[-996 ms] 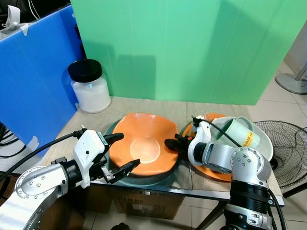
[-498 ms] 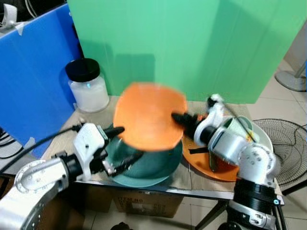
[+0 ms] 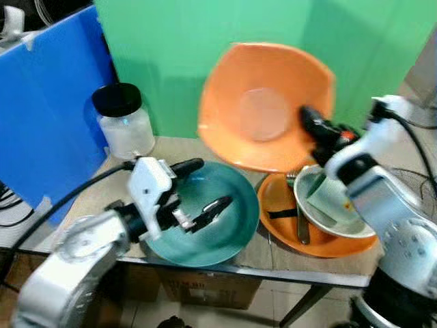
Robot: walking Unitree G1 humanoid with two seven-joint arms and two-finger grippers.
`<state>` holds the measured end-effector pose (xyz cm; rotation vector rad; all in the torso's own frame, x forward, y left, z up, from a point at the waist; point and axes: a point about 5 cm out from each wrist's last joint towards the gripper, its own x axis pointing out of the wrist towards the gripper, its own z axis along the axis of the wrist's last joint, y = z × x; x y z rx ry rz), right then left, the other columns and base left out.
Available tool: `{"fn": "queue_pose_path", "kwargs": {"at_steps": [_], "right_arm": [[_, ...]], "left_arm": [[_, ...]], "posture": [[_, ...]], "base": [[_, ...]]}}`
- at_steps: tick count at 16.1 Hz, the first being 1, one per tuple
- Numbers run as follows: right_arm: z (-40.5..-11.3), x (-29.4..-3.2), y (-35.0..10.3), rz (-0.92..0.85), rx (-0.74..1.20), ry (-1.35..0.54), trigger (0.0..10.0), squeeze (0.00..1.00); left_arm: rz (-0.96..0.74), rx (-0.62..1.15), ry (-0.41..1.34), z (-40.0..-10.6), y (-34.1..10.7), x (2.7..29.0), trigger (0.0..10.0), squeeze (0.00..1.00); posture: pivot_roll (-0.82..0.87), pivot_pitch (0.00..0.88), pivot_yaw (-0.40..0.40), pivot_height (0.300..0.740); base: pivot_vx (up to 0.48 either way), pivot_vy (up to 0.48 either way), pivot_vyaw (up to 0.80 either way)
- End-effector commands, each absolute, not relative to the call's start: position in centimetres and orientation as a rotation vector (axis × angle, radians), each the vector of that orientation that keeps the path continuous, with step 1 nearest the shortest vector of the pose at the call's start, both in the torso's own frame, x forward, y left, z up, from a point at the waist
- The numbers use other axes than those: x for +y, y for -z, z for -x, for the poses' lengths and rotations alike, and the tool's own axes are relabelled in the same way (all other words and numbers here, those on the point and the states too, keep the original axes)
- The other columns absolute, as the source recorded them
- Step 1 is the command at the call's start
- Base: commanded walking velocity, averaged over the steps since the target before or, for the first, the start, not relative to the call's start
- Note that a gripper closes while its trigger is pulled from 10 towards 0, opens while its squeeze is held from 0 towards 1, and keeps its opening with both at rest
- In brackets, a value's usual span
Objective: Setting the table
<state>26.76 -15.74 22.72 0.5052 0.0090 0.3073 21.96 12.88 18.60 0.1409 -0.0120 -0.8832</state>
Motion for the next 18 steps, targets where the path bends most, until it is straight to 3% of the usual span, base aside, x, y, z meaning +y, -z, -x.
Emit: {"fn": "queue_pose_path", "kwargs": {"at_steps": [1,3,5,10,11,12,13,14,18], "right_arm": [[-26.3,-15.4,-23.7,-0.443,-0.046,-0.305,10.0,0.0],[-25.1,-15.3,-23.7,-0.282,-0.077,-0.255,10.0,0.0],[-24.5,-15.4,-23.3,-0.327,-0.099,-0.186,10.0,0.0],[-24.2,-15.6,-23.0,-0.337,-0.127,-0.116,10.0,0.0],[-24.2,-15.7,-23.0,-0.333,-0.13,-0.112,10.0,0.0],[-24.2,-15.8,-23.1,-0.317,-0.14,-0.092,10.0,0.0],[-24.2,-15.8,-23.1,-0.317,-0.14,-0.092,10.0,0.0],[-24.2,-15.9,-23.1,-0.299,-0.148,-0.071,10.0,0.0],[-24.4,-16.8,-23.1,-0.24,-0.161,-0.012,10.0,0.0]], "left_arm": [[-0.156,-0.008,0.849,-22.5,-18.6,12.6,10.0,0.68],[-0.135,-0.062,0.706,-24.1,-18.7,11.8,10.0,0.62],[-0.108,-0.1,0.593,-25.1,-19.1,11.3,10.0,0.6],[-0.125,-0.156,0.523,-25.6,-19.7,10.9,10.0,0.58],[-0.123,-0.16,0.516,-25.6,-19.8,11.0,10.0,0.49],[-0.115,-0.164,0.498,-25.6,-19.8,11.2,10.0,0.29],[-0.115,-0.164,0.498,-25.6,-19.8,11.2,10.0,0.29],[-0.125,-0.164,0.484,-25.5,-19.7,11.5,10.0,0.2],[-0.157,-0.165,0.397,-26.2,-19.8,13.2,10.0,0.2]], "posture": [[0.11,0.0,0.038,0.74],[0.09,0.0,0.043,0.74],[0.09,0.0,0.045,0.74],[0.08,0.0,0.048,0.74],[0.08,0.0,0.046,0.74],[0.08,0.0,0.046,0.74],[0.08,0.0,0.046,0.74],[0.08,0.0,0.046,0.74],[0.08,0.0,0.045,0.74]], "base": [[0.0,0.0,0.0],[0.0,0.0,-0.79],[0.0,0.0,-0.79],[0.0,0.0,-0.8],[0.0,0.0,-0.8],[0.0,0.0,-0.8],[0.0,0.0,-0.8],[0.0,0.0,-0.8],[0.0,0.0,-0.8]]}}
